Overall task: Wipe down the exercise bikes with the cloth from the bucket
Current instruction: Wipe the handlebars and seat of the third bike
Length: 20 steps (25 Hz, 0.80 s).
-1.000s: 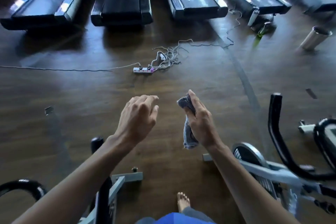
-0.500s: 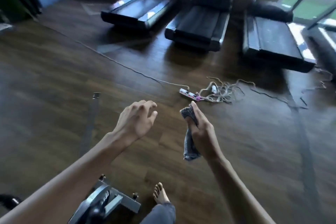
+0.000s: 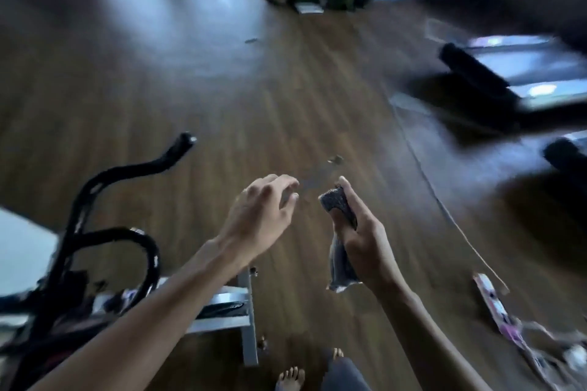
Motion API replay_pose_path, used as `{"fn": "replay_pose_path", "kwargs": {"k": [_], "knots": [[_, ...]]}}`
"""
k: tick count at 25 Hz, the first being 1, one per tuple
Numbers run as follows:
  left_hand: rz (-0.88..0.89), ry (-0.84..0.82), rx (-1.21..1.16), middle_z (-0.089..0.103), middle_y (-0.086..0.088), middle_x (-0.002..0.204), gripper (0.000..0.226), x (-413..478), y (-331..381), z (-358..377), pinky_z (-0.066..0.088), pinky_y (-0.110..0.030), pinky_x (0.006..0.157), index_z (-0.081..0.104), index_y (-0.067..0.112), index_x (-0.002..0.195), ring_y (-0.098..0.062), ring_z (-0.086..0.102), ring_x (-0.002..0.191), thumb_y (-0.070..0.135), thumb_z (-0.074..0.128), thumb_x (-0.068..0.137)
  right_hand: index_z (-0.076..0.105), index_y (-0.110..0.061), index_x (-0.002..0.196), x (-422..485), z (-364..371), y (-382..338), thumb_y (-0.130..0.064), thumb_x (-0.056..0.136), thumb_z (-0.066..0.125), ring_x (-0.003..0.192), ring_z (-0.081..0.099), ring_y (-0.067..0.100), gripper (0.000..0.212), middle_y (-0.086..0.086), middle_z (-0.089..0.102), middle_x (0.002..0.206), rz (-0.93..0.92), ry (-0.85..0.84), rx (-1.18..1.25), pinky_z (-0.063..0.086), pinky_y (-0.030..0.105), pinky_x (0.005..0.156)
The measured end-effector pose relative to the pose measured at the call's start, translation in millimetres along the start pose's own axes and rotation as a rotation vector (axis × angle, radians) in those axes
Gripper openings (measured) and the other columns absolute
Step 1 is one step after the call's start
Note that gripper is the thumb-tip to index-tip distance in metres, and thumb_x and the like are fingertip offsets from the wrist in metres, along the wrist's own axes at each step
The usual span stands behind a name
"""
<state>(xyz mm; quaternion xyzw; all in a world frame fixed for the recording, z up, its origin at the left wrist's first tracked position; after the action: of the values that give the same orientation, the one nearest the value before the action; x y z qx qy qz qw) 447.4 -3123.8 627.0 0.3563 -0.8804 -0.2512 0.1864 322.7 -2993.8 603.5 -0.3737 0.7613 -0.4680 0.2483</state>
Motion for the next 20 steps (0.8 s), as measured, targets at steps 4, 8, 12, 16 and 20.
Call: {"fn": "replay_pose_path", "kwargs": {"k": [4,8,12,16,20], "knots": [[-0.307,0.173,0.06,0.069,0.006,0.115,0.025,-21,-39,-25,0.053,-0.039,0.091,0.068,0.022,0.118,-0.017,0.065,0.107,0.026,0.06,0.094,0.042,-0.03,0.149,45,58,-19,-0.015,0.1,0.055,0.127,0.05,-0.002,0.053,-0.013,0.053,0.143,-0.174,-0.398,0.039,0.037,0.015,0.106],[-0.655,0.359,0.131,0.068,0.004,0.12,0.028,-64,-44,-45,0.05,-0.038,0.095,0.066,0.021,0.122,-0.018,0.063,0.11,0.028,0.058,0.096,0.041,-0.032,0.149,62,106,-34,-0.015,0.101,0.055,0.126,0.051,0.0,0.052,-0.011,0.054,0.143,-0.307,-0.807,0.042,0.04,0.025,0.111],[-0.961,0.581,0.157,0.068,0.002,0.121,0.029,-131,-27,-52,0.053,-0.039,0.093,0.067,0.019,0.121,-0.019,0.064,0.11,0.029,0.057,0.096,0.039,-0.034,0.15,41,145,-59,-0.017,0.102,0.052,0.129,0.05,0.001,0.052,-0.012,0.054,0.144,-0.466,-1.175,0.016,0.039,0.03,0.112],[-1.204,0.816,0.206,0.072,0.0,0.112,0.028,-193,-4,-52,0.054,-0.037,0.088,0.07,0.018,0.116,-0.019,0.067,0.102,0.03,0.056,0.094,0.035,-0.031,0.152,-11,178,-77,-0.017,0.103,0.05,0.126,0.047,-0.008,0.053,-0.016,0.051,0.143,-0.669,-1.454,0.003,0.036,0.003,0.098],[-1.45,1.034,0.202,0.072,0.006,0.113,0.028,-258,25,-31,0.054,-0.039,0.089,0.069,0.023,0.115,-0.016,0.067,0.104,0.032,0.054,0.093,0.032,-0.027,0.154,-67,202,-72,-0.022,0.104,0.049,0.133,0.047,0.0,0.053,-0.009,0.046,0.151,-0.785,-1.669,0.02,0.038,0.013,0.103]]}}
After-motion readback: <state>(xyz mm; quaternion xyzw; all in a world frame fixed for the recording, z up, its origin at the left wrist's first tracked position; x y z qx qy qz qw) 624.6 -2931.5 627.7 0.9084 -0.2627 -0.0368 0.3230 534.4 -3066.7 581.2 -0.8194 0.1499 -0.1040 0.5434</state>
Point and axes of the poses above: each hand's wrist, its own x-axis towards the middle knuckle, its own z-axis out of the palm, y = z × x, the point moved 5 cm from there along x, towards the middle knuckle
